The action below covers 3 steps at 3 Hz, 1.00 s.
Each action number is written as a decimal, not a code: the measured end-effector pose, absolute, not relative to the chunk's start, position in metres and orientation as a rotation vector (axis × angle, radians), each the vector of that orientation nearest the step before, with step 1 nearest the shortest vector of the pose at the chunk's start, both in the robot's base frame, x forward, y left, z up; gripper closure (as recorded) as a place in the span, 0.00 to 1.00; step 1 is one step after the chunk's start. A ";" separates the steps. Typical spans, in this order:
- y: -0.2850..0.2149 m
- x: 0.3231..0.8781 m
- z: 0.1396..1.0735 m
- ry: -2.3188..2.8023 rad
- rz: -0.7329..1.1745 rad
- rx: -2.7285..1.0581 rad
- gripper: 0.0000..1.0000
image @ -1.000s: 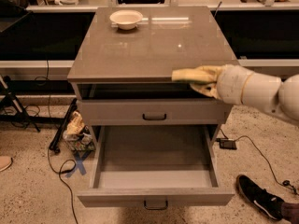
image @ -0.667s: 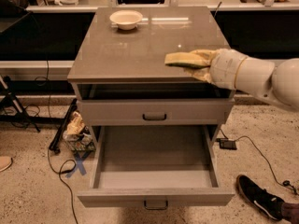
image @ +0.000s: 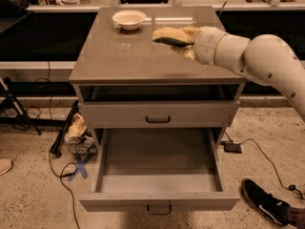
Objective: Pick sponge from middle drawer and place on counter
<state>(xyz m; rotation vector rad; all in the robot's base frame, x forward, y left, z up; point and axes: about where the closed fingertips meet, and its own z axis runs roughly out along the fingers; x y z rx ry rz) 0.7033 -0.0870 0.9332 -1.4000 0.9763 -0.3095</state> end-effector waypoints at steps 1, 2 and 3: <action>-0.065 0.754 0.934 1.031 -0.311 -1.361 0.97; -0.043 0.785 0.931 1.053 -0.281 -1.365 0.75; -0.023 0.812 0.922 1.077 -0.243 -1.380 0.51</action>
Offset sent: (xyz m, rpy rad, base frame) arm 0.1183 0.0652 -0.0042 0.0446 0.0937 -0.0402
